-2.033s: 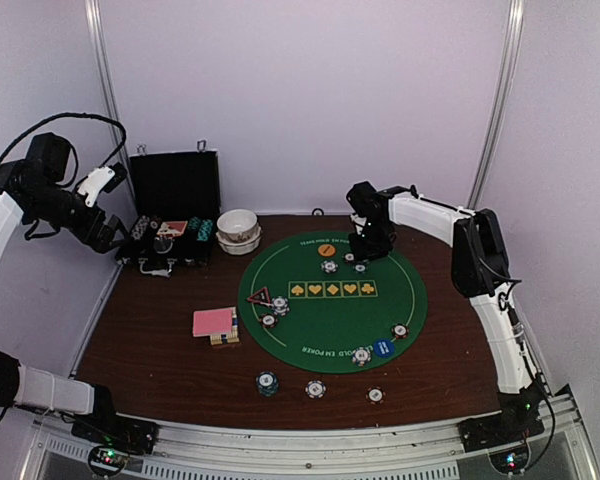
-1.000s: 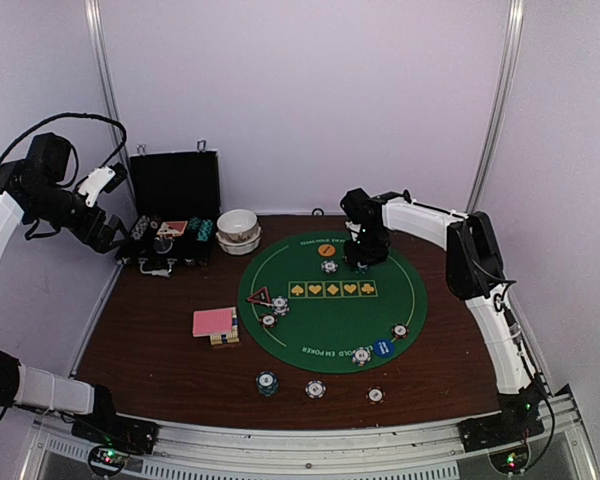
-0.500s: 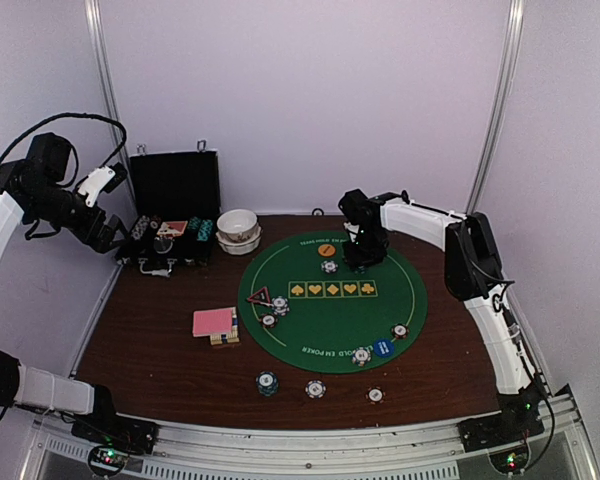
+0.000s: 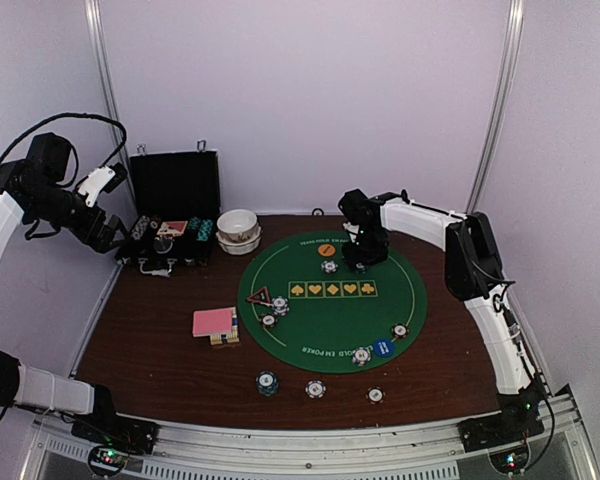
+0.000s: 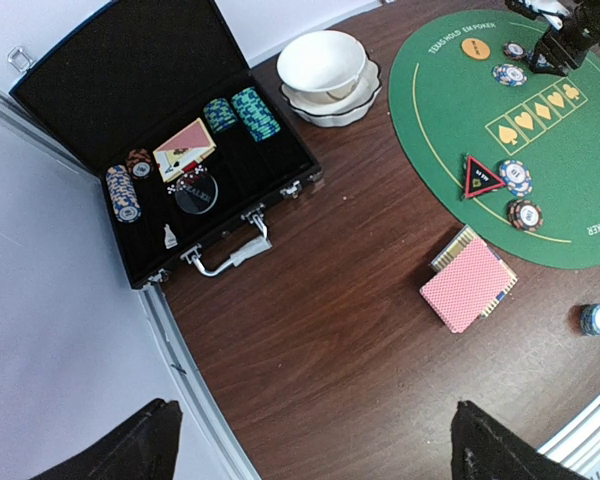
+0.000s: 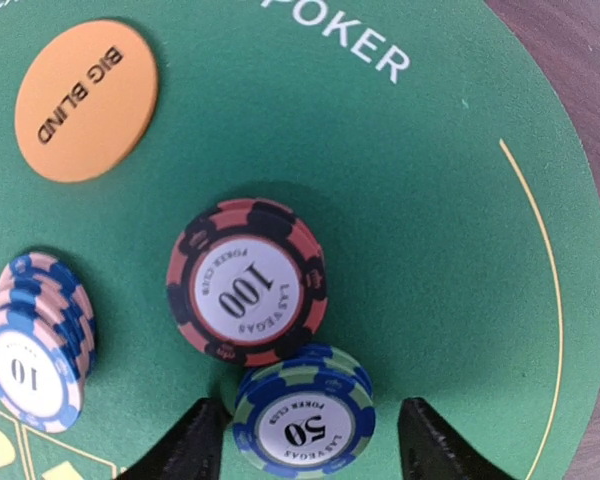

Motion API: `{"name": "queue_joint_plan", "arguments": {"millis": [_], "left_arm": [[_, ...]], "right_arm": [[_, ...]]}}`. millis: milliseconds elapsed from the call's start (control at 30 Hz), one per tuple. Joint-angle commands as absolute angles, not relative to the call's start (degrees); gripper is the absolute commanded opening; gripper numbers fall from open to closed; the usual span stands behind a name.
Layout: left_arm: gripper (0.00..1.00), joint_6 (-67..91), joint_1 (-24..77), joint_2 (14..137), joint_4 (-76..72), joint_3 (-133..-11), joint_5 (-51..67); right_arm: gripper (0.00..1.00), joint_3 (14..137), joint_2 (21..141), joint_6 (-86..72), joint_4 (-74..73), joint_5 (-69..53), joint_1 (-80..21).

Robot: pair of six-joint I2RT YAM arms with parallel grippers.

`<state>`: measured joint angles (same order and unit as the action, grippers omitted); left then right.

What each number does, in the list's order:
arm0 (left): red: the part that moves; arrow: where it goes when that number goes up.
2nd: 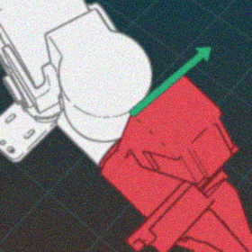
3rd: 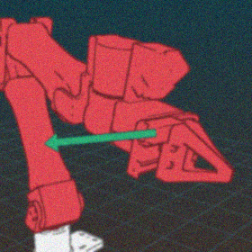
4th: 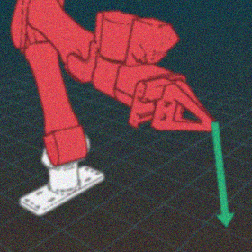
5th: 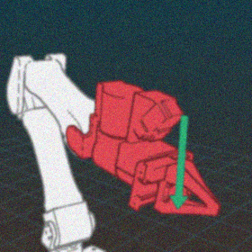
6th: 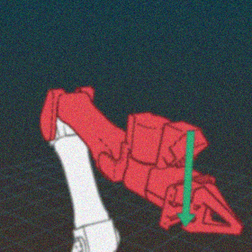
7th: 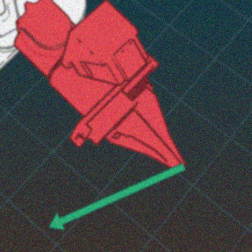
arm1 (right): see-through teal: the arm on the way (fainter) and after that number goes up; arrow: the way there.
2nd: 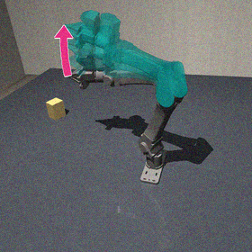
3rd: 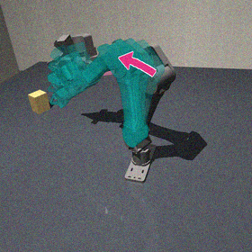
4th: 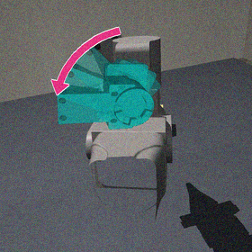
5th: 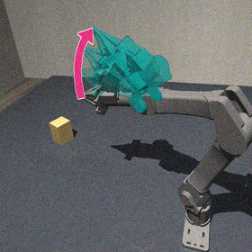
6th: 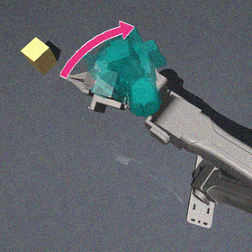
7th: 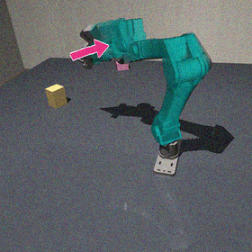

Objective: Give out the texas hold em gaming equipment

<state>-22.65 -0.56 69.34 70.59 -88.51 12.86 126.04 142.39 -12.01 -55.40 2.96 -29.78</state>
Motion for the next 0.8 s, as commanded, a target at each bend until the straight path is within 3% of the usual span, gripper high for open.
{"name": "queue_joint_plan", "arguments": {"millis": [0,367,633,767], "left_arm": [[0.97,-23.47,-0.97,69.12,69.11,-89.12,12.89],[0.98,-23.81,-0.97,68.65,69.26,-88.56,12.83],[0.97,-23.73,-0.97,68.75,69.17,-88.68,12.96],[0.97,-23.97,-0.97,68.33,69.21,-88.68,12.57]], "right_arm": [[0.66,121.44,136.34,-12.04,-54.81,3.83,-31.98],[0.63,109.65,128.36,-16.52,-50.36,3.44,-37.34],[0.43,114.17,134.09,-18.81,-50.74,0.2,-39.02],[0.39,118.67,137.97,-18.72,-51.72,0.46,-38.79]]}}
